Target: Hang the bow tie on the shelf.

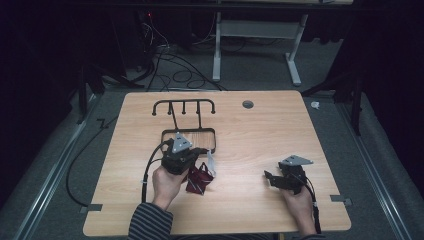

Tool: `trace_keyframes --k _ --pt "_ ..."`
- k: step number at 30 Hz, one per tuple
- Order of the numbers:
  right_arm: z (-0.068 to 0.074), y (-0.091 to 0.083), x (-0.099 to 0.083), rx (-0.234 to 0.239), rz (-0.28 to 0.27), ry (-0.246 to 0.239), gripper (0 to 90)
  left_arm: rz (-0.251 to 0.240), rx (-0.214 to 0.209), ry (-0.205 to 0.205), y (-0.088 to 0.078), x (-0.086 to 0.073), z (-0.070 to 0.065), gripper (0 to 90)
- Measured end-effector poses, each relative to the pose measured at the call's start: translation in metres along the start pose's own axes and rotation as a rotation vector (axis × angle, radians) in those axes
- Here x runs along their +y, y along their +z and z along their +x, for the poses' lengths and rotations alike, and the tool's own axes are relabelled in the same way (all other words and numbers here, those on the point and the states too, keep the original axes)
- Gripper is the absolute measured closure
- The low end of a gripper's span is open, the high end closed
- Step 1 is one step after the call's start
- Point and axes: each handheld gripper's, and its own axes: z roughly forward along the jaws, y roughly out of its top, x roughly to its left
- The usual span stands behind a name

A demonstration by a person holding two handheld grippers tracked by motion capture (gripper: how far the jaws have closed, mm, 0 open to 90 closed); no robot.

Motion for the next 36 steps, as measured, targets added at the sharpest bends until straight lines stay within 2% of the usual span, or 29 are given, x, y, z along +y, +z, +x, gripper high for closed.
trace_keyframes --k 7,17,27,36 --pt "0.000 0.000 0.000 0.002 0.000 0.004 32.6 -0.038 0.027 0.005 -0.014 0.007 0.006 90.0" --pt "0.000 0.000 0.000 0.000 0.001 0.002 32.6 -0.078 0.059 -0.011 -0.027 0.017 0.019 89.9" --pt "0.000 0.000 0.000 0.000 0.001 0.002 32.6 -0.095 0.084 -0.027 -0.032 0.024 0.031 89.9" --pt "0.000 0.000 0.000 0.000 0.000 0.000 32.6 -0.096 0.085 -0.030 -0.030 0.032 0.037 89.9"
